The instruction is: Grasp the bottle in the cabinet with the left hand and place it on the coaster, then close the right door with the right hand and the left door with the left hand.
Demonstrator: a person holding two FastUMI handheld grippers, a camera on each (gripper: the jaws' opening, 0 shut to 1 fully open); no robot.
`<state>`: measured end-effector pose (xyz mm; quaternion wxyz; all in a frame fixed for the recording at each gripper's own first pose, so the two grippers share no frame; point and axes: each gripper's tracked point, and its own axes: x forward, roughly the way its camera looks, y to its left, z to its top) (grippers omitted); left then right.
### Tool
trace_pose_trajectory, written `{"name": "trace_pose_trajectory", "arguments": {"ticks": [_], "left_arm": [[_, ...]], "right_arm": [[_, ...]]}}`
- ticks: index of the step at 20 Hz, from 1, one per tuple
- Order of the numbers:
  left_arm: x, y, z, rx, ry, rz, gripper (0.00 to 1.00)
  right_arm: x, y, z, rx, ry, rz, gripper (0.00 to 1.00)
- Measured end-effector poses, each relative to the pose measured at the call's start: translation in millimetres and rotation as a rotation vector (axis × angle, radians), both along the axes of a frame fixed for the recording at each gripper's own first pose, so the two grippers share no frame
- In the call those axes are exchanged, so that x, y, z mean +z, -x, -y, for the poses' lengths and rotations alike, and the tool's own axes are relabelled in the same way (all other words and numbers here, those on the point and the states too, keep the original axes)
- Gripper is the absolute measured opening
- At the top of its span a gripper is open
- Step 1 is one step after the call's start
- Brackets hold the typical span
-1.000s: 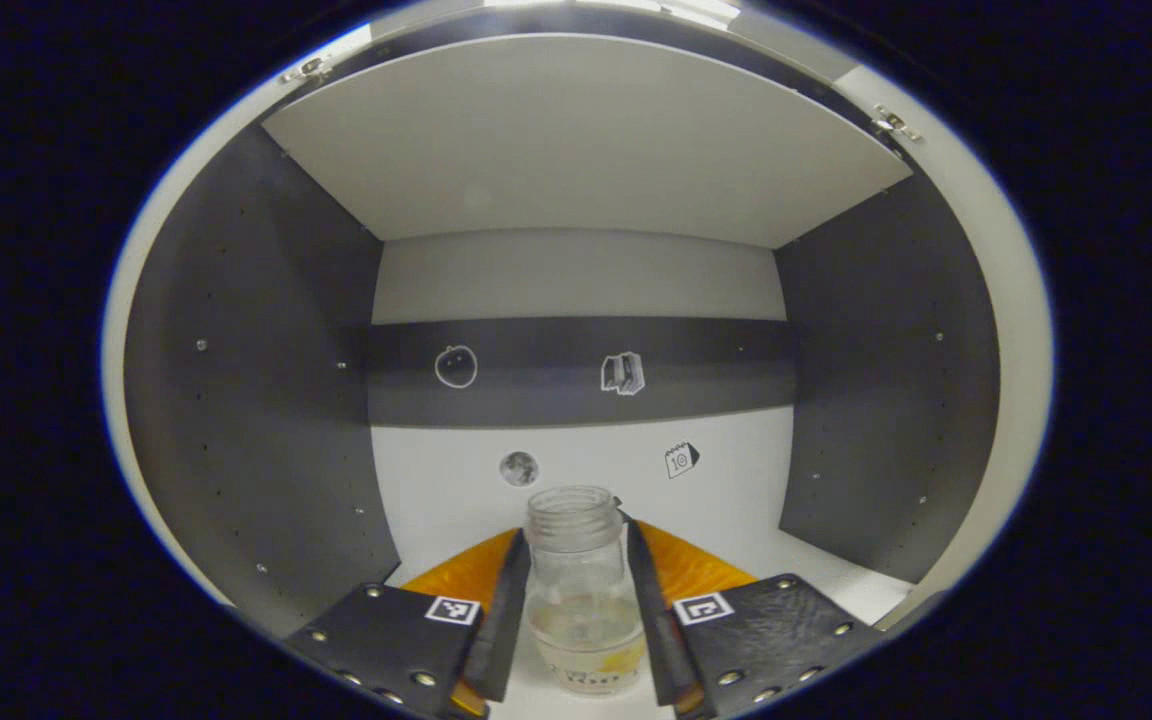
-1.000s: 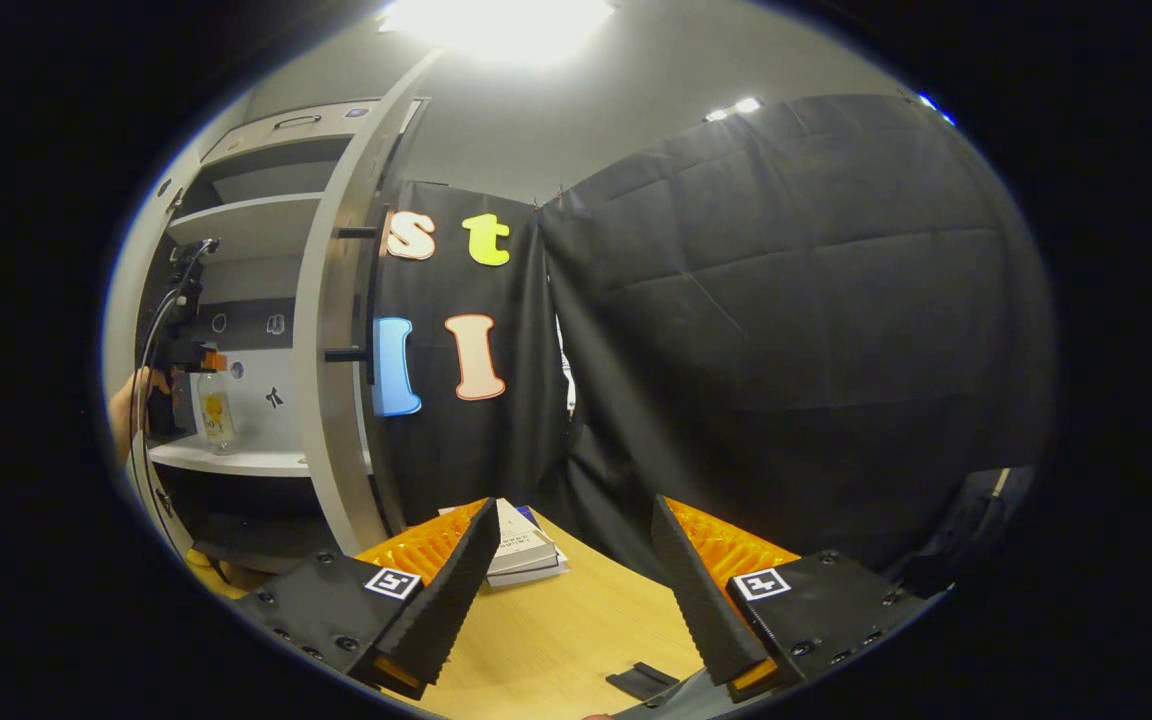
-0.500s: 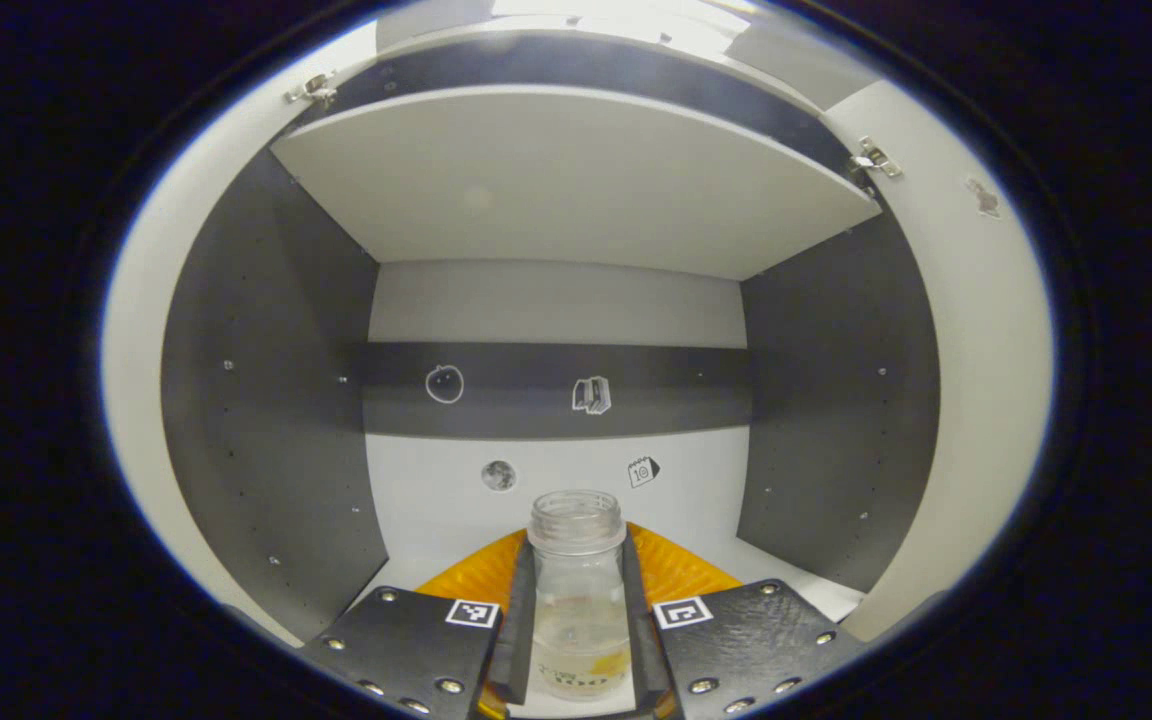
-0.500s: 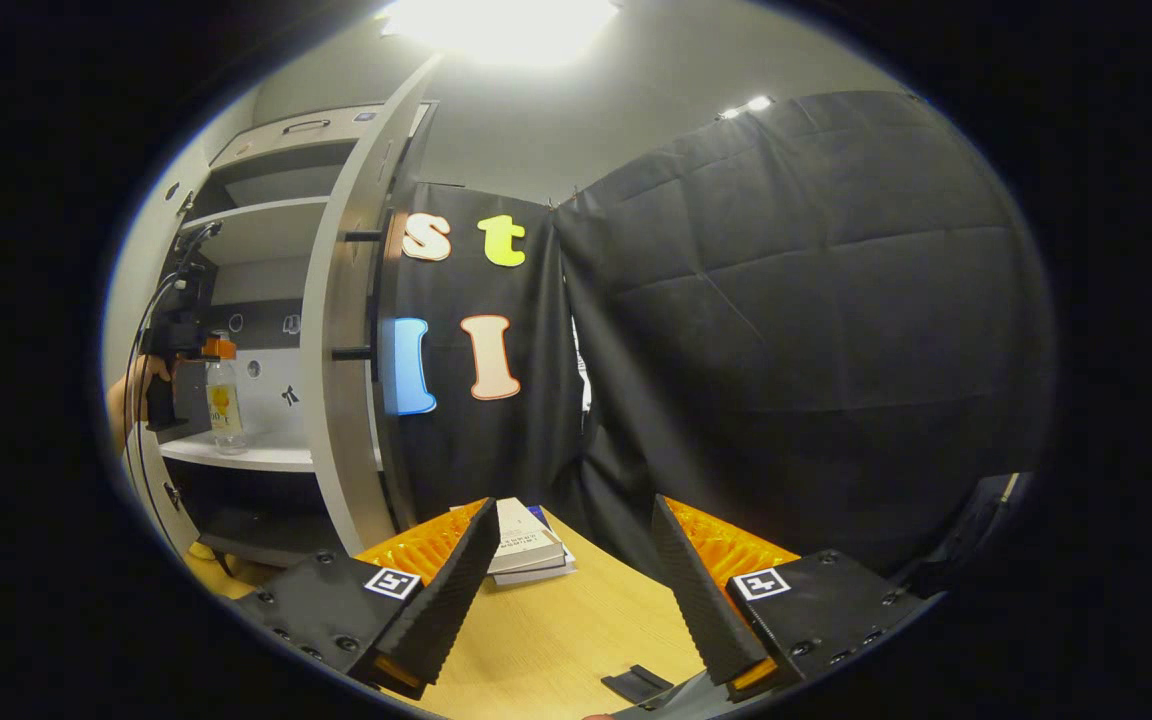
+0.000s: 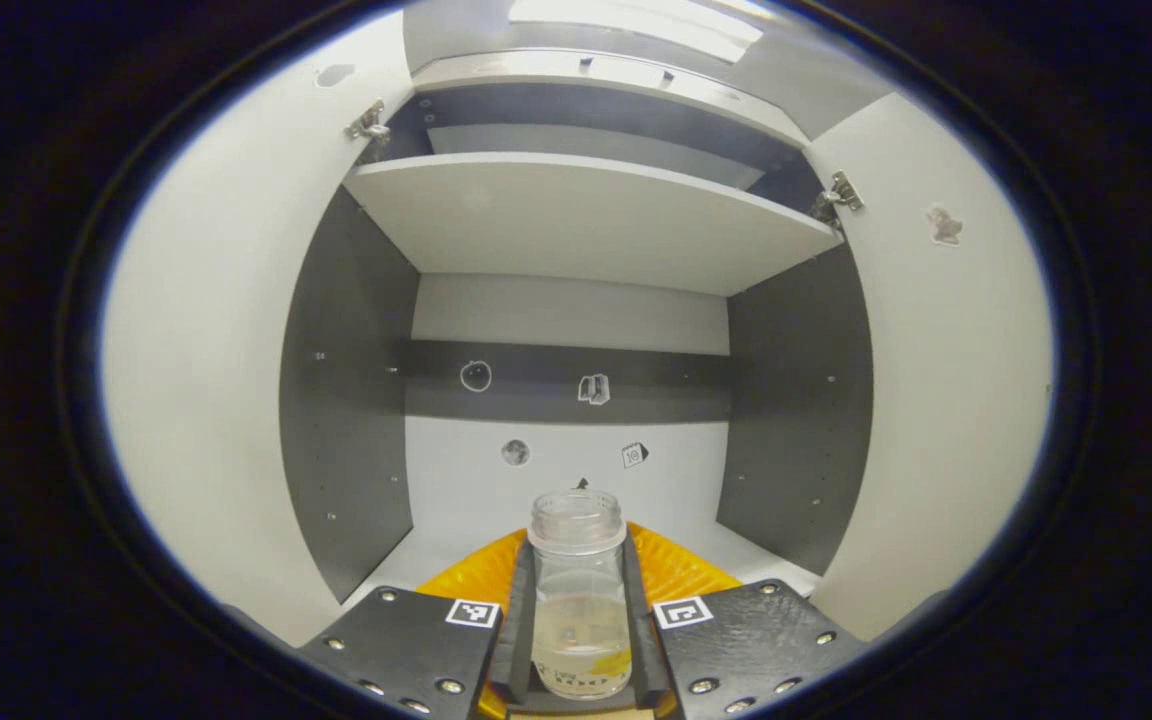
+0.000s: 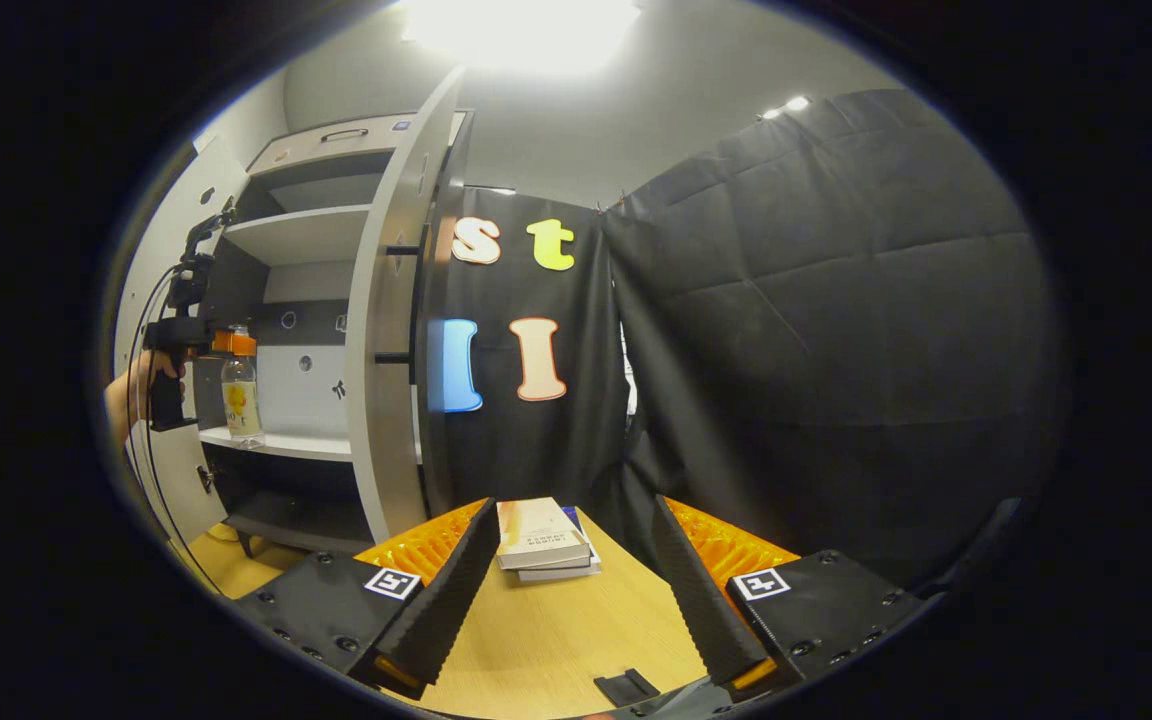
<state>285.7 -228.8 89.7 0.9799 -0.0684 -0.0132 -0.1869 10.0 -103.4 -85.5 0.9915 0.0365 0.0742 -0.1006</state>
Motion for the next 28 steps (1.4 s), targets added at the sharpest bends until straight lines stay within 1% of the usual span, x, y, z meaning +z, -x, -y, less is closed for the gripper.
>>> {"name": "trace_pose_trajectory", "arguments": {"ticks": [3,8,13,16,22,28], "left_arm": [[-4,26,-7,0.001,-0.008,0.017,0.41],[-18,61,-14,0.001,-0.031,0.006,0.41],[-34,92,-18,-0.004,-0.035,-0.001,0.41],[-46,107,-20,-0.003,-0.046,-0.002,0.41],[-73,134,-22,-0.015,-0.008,-0.033,0.41],[-121,163,-14,-0.043,0.014,-0.077,0.41]], "right_arm": [[0,1,-2,0.042,-0.009,0.0,0.97],[1,8,-9,0.105,-0.016,0.005,0.97],[-2,24,-17,0.158,-0.019,-0.007,0.98],[-2,30,-21,0.175,-0.02,-0.012,0.98],[0,46,-30,0.208,-0.019,-0.013,0.97],[-1,55,-35,0.233,0.005,-0.021,0.97]]}}
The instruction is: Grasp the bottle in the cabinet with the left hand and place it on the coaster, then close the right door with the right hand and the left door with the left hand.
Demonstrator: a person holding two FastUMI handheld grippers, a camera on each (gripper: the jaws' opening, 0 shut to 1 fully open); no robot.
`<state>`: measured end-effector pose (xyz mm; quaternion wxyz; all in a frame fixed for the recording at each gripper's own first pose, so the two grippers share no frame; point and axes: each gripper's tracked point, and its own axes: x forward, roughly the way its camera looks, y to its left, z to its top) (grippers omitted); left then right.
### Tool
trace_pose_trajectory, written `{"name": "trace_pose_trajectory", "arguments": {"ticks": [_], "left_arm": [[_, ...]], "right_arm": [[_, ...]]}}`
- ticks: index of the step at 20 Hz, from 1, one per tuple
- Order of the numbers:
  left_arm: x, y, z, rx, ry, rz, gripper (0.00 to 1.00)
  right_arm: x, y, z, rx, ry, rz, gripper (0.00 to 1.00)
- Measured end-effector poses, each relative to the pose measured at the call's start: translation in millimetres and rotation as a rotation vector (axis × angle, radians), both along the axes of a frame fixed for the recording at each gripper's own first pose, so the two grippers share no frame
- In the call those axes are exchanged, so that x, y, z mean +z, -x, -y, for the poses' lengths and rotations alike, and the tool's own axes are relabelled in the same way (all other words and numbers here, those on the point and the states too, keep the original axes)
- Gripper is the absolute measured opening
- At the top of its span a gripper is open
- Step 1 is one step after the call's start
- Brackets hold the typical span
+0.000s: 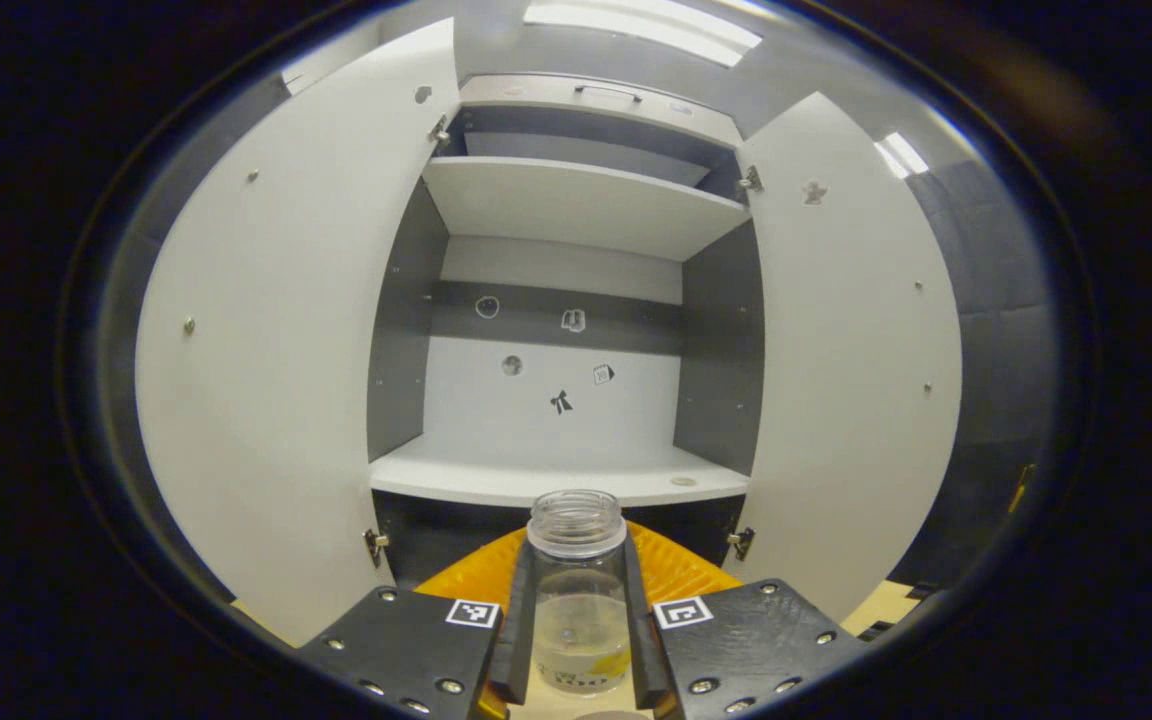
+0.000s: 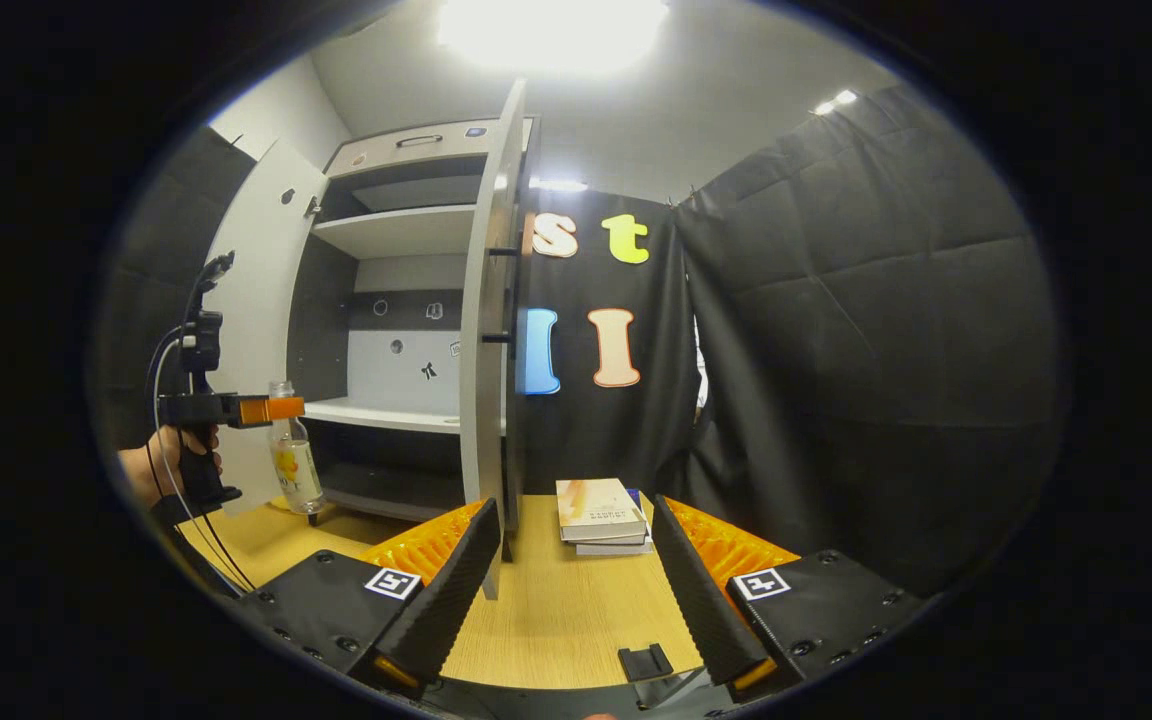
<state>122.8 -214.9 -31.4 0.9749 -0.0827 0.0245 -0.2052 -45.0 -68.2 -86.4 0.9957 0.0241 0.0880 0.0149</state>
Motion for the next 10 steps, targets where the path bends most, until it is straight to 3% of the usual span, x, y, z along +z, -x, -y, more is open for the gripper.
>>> {"name": "trace_pose_trajectory", "arguments": {"ticks": [10], "left_arm": [[-85,31,23,-0.035,0.004,-0.069,0.41]], "right_arm": [[-11,5,-4,0.024,0.033,-0.038,0.98]]}}
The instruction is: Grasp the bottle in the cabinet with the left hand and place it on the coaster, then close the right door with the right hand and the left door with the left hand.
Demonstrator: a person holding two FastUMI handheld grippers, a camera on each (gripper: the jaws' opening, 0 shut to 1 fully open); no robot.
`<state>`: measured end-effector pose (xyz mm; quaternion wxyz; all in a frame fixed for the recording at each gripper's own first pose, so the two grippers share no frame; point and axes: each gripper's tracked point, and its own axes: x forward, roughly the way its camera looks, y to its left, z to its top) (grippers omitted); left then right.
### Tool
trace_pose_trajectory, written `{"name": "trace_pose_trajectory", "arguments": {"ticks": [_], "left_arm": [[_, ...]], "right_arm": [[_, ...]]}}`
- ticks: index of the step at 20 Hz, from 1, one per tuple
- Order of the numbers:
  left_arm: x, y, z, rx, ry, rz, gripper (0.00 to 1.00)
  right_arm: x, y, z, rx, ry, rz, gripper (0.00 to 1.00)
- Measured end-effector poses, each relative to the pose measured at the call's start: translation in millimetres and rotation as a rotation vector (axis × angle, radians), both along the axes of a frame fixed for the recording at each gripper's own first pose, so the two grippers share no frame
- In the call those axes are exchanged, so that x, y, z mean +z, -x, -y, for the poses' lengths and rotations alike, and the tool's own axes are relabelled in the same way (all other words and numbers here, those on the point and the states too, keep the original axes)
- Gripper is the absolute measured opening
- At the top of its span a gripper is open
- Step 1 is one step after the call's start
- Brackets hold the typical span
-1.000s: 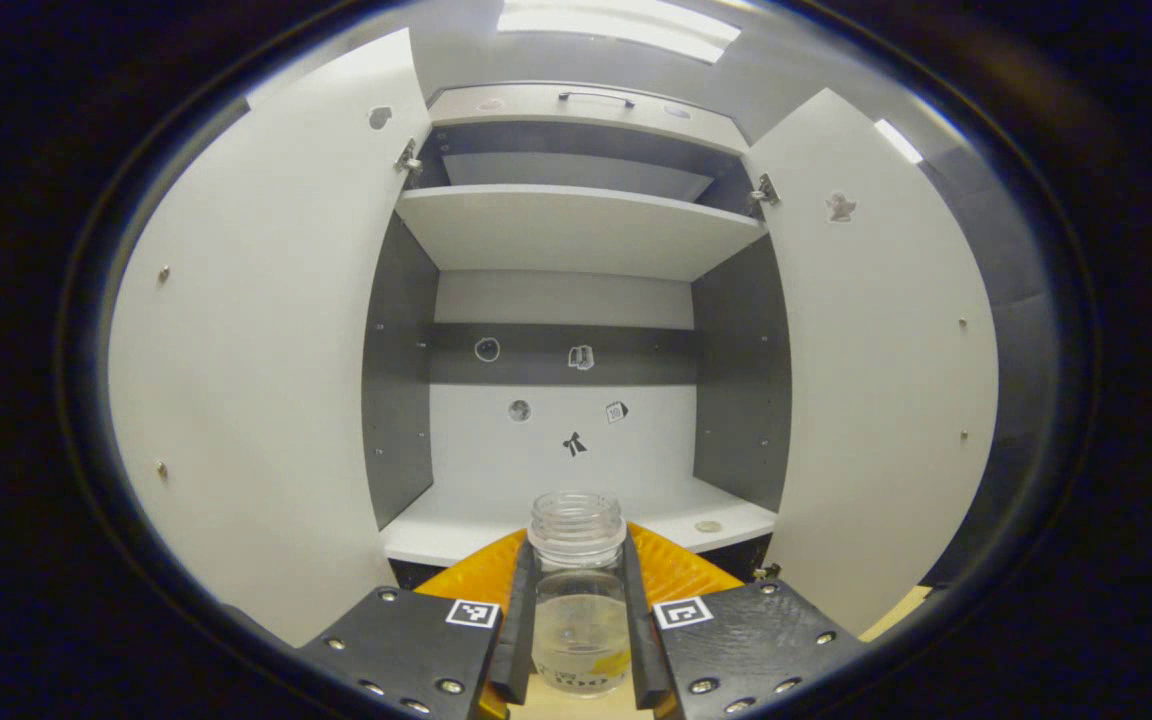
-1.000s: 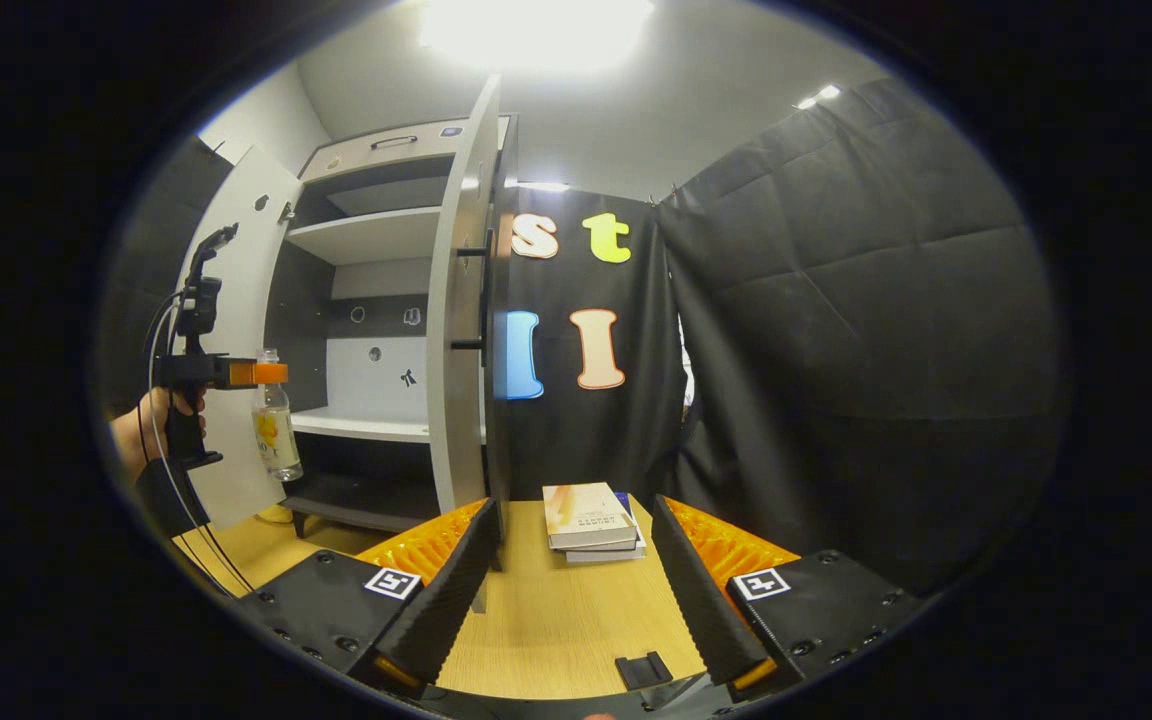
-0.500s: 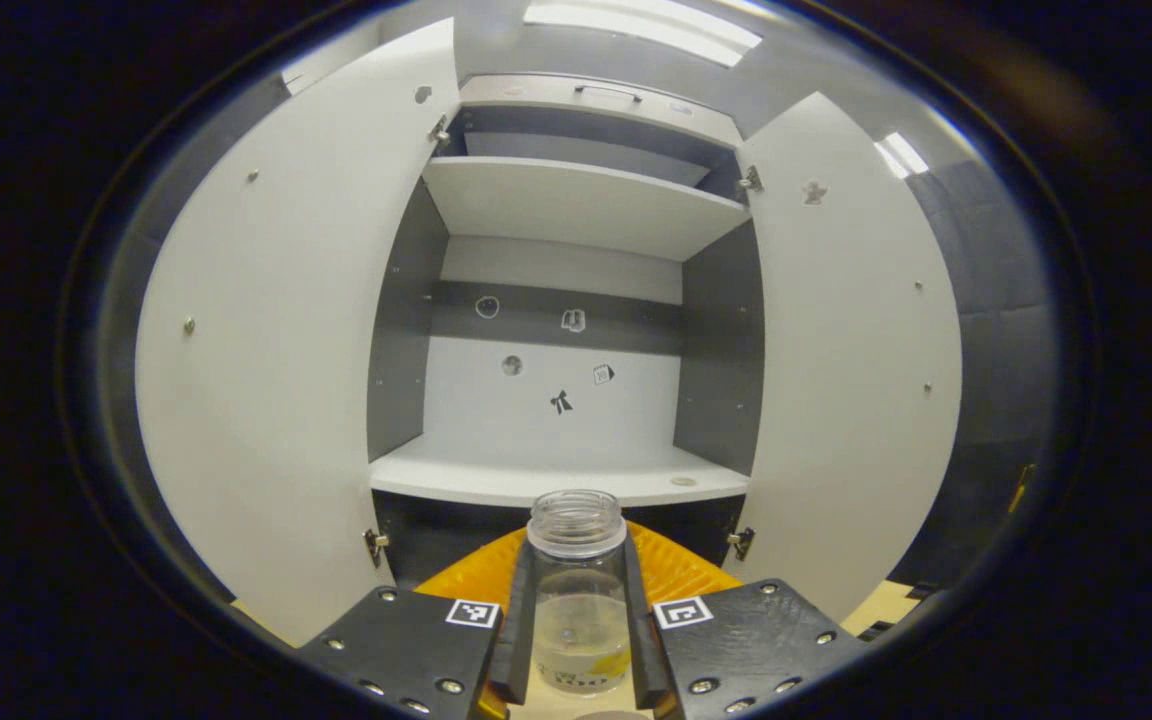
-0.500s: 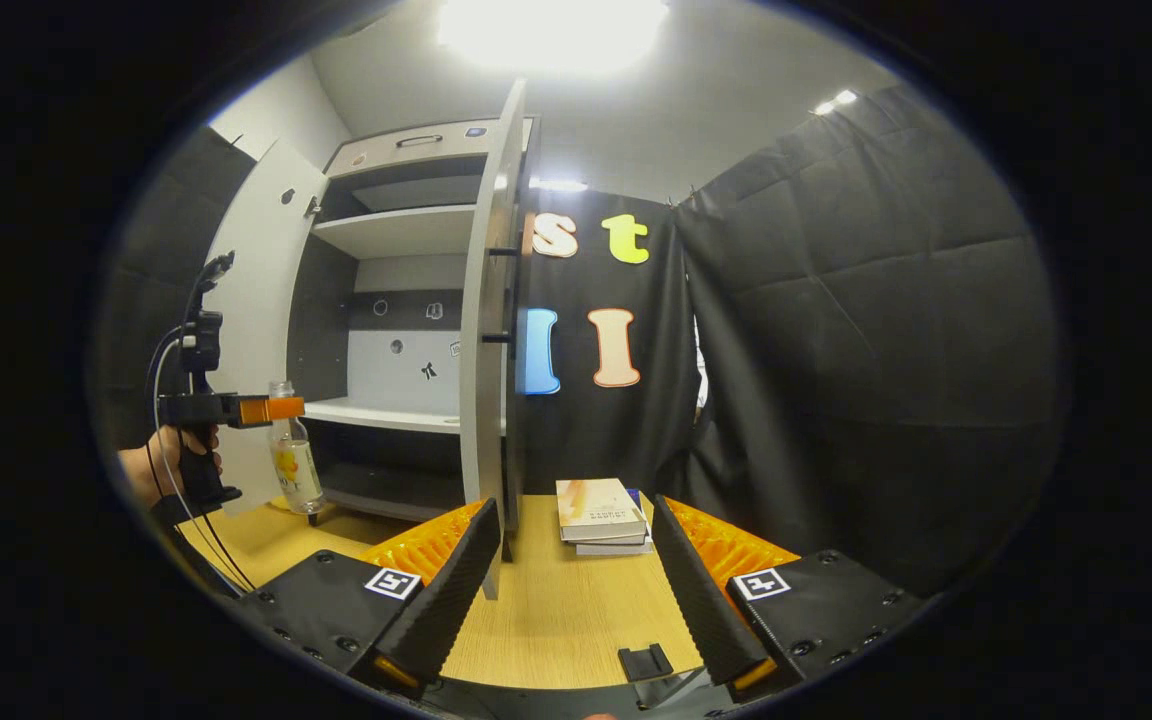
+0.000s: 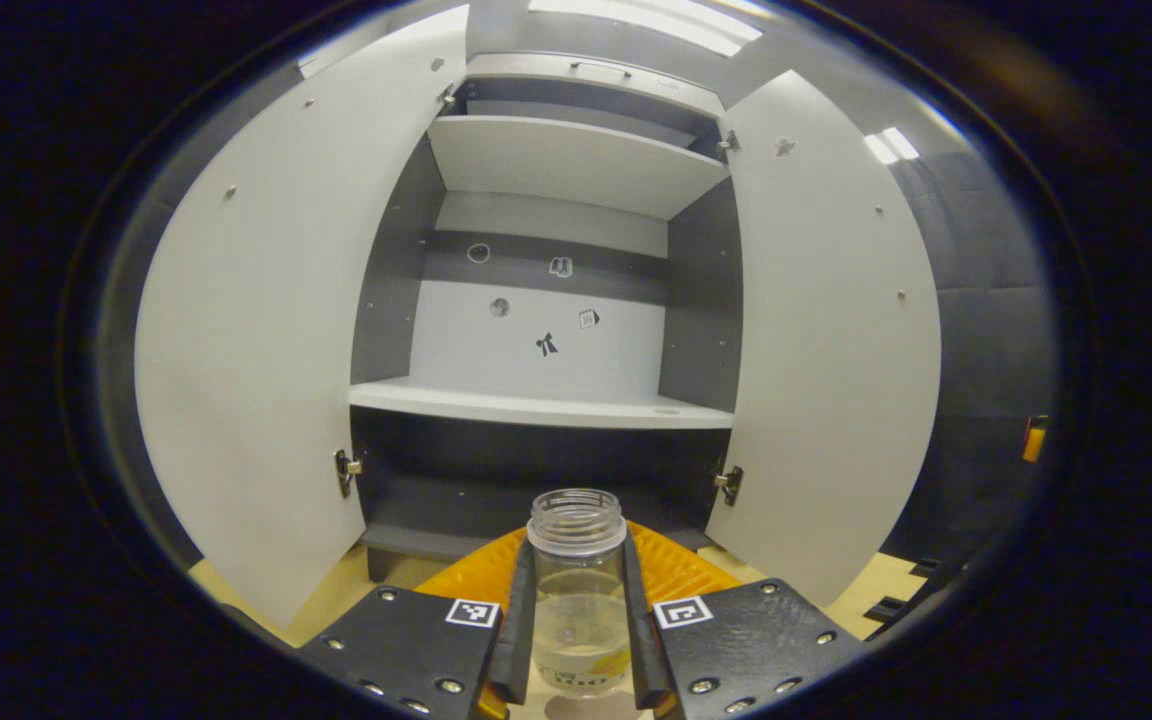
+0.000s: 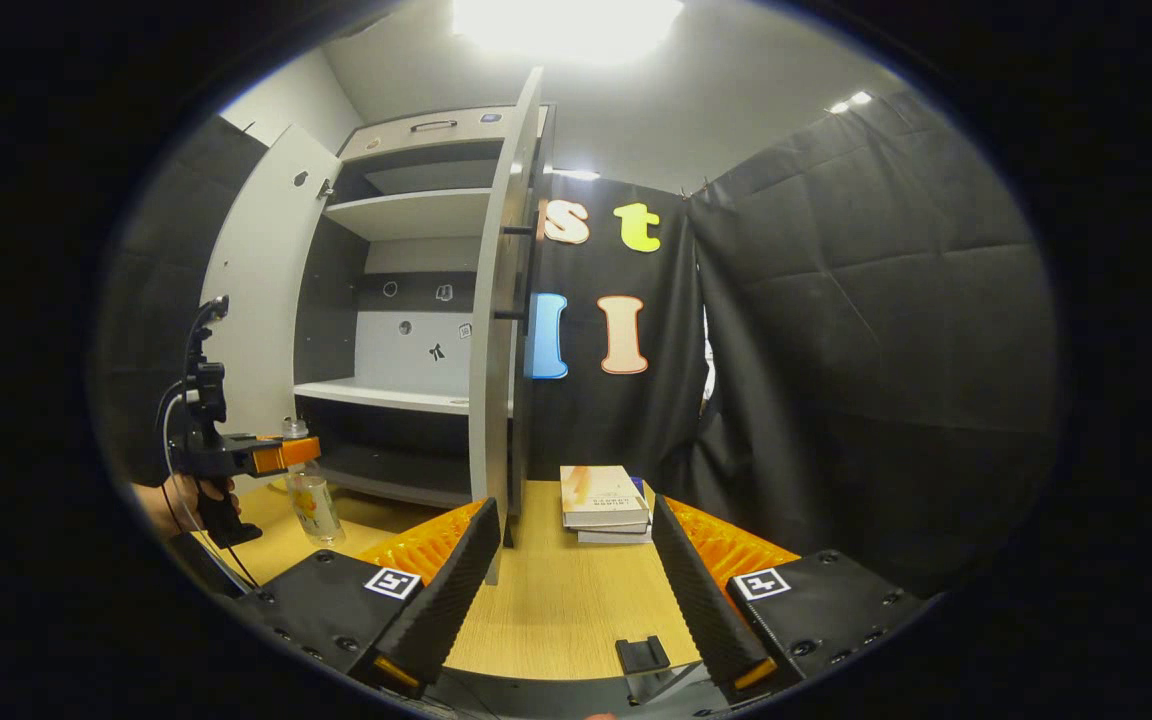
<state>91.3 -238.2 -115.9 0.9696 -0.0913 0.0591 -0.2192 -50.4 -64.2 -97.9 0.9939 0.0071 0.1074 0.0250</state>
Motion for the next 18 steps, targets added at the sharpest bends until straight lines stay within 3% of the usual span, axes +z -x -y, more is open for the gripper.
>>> {"name": "trace_pose_trajectory", "arguments": {"ticks": [14,18], "left_arm": [[-105,27,18,-0.015,-0.049,-0.097,0.41],[-108,35,23,-0.015,-0.067,-0.086,0.41]], "right_arm": [[-21,10,1,-0.001,0.035,-0.069,0.98],[-25,9,2,-0.005,0.029,-0.081,0.98]]}}
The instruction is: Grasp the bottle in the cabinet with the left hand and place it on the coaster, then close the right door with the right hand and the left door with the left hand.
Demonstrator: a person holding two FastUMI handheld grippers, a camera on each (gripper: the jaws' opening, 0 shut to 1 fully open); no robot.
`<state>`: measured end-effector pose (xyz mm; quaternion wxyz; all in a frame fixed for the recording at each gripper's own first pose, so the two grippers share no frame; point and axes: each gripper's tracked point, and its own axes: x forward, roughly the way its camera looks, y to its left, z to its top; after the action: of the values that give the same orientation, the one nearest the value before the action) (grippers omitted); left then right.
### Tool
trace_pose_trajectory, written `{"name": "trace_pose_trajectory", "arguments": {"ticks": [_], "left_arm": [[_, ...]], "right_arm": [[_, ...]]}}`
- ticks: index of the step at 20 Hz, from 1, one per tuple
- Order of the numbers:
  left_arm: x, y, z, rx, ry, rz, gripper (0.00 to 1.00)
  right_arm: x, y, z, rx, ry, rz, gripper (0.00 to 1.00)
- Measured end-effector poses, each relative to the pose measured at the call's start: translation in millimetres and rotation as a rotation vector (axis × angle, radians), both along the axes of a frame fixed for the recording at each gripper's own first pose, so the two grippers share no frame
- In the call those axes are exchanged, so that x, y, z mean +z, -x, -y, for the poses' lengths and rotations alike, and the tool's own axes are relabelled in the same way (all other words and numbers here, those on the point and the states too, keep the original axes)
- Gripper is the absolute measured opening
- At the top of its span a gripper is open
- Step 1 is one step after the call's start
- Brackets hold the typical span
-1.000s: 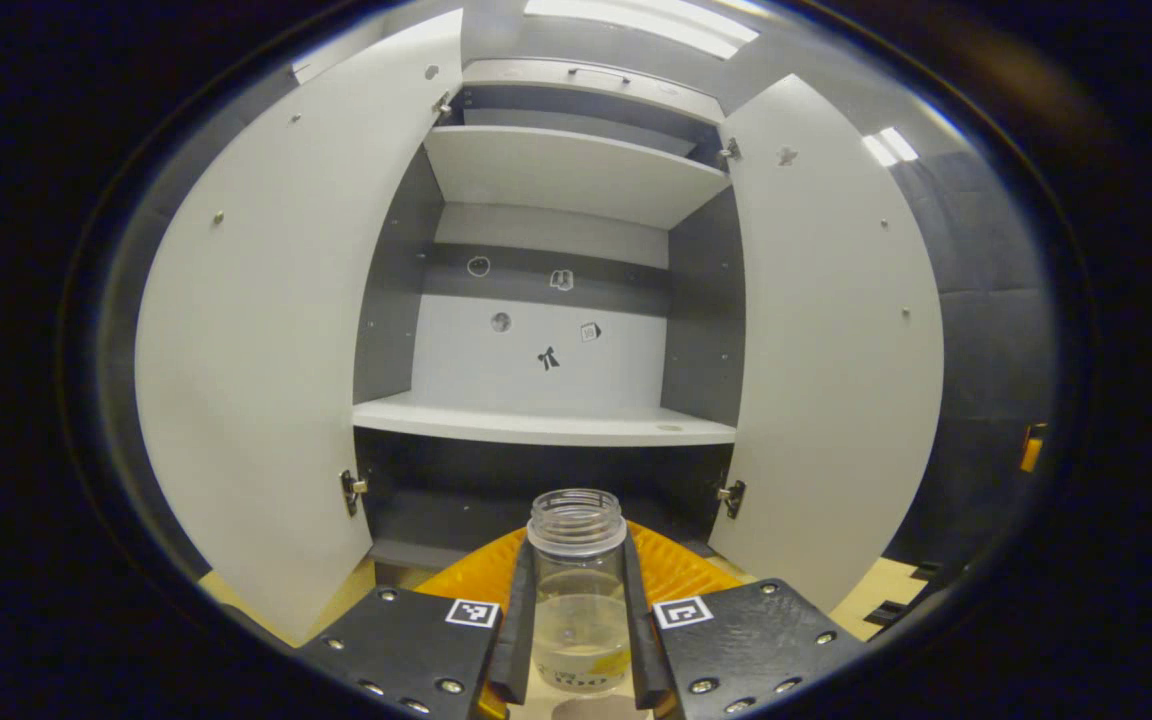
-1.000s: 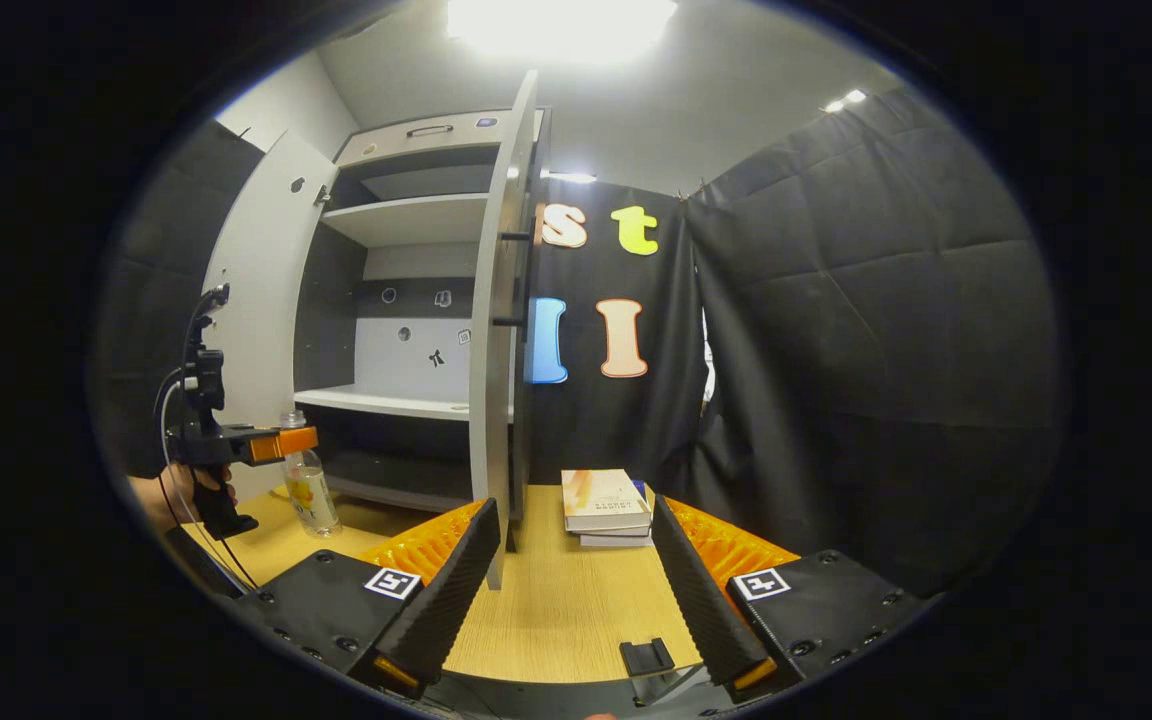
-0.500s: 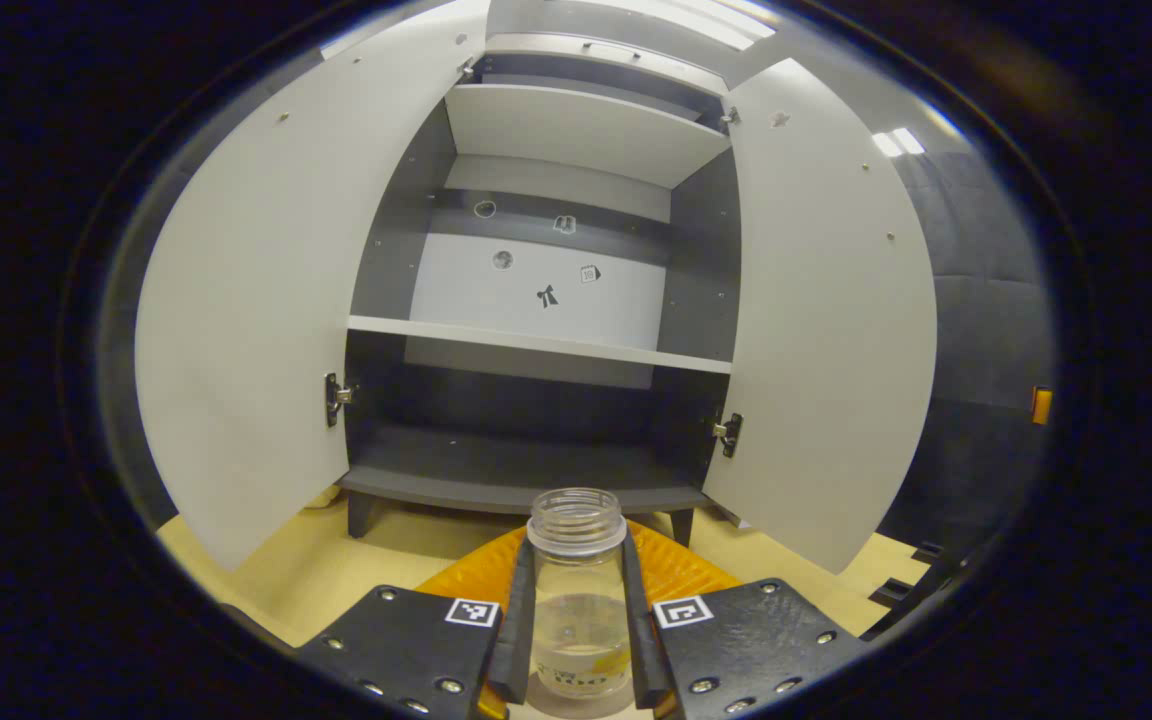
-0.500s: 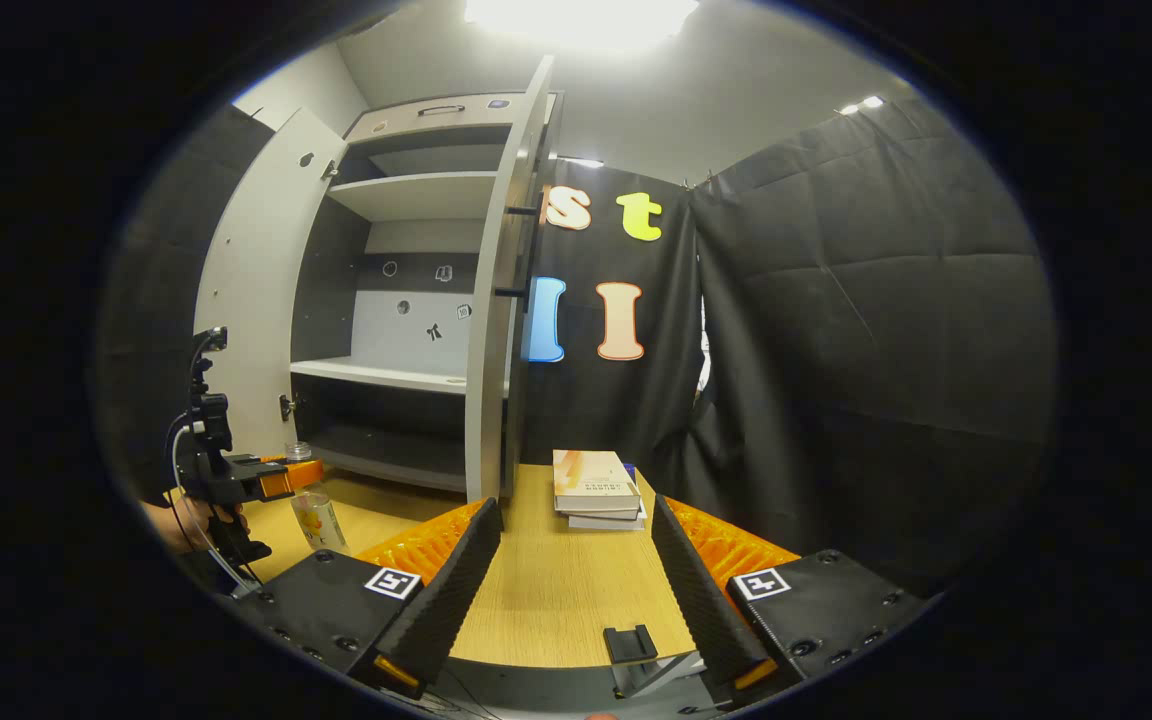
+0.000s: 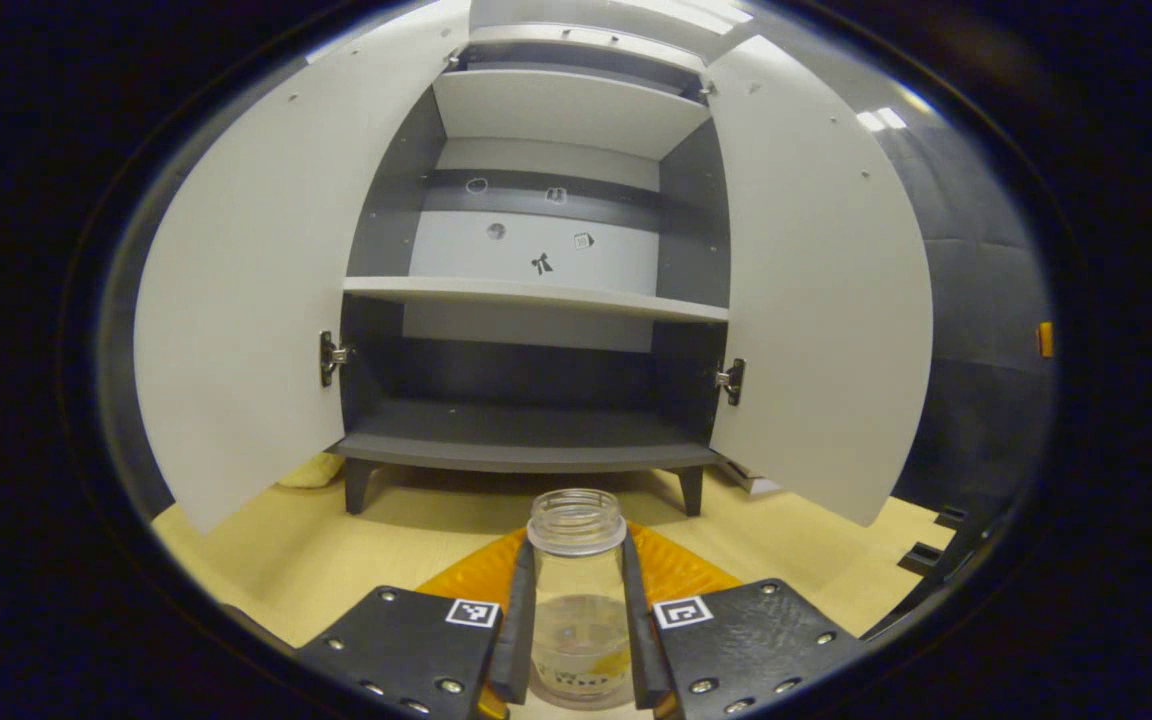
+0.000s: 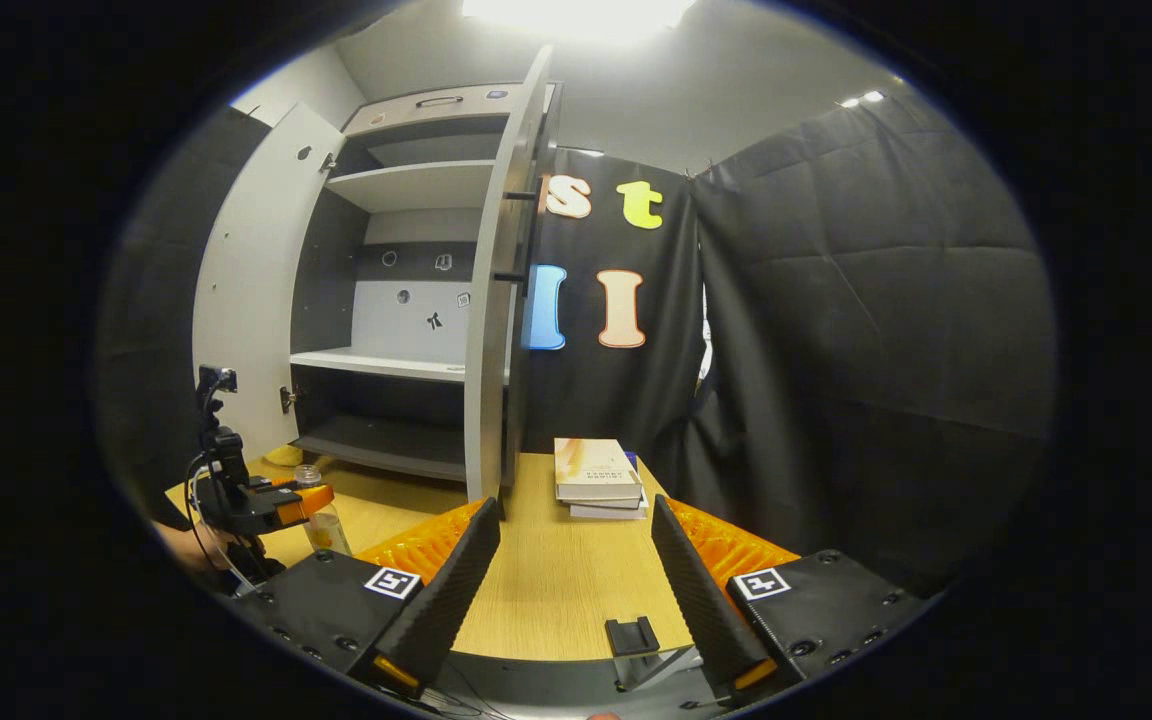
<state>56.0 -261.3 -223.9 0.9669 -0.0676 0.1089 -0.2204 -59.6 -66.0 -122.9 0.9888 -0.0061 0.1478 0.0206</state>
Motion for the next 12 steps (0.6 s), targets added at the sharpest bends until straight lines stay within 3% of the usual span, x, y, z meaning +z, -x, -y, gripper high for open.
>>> {"name": "trace_pose_trajectory", "arguments": {"ticks": [5,8,12], "left_arm": [[0,7,2,0.023,0.004,-0.016,0.46],[3,7,-1,0.049,-0.022,-0.02,0.78],[33,9,-6,0.071,-0.044,0.012,0.87]], "right_arm": [[0,0,1,-0.003,-0.005,0.009,0.98],[1,-3,4,-0.003,-0.006,0.013,0.98],[11,-13,6,-0.005,-0.054,0.027,0.98]]}}
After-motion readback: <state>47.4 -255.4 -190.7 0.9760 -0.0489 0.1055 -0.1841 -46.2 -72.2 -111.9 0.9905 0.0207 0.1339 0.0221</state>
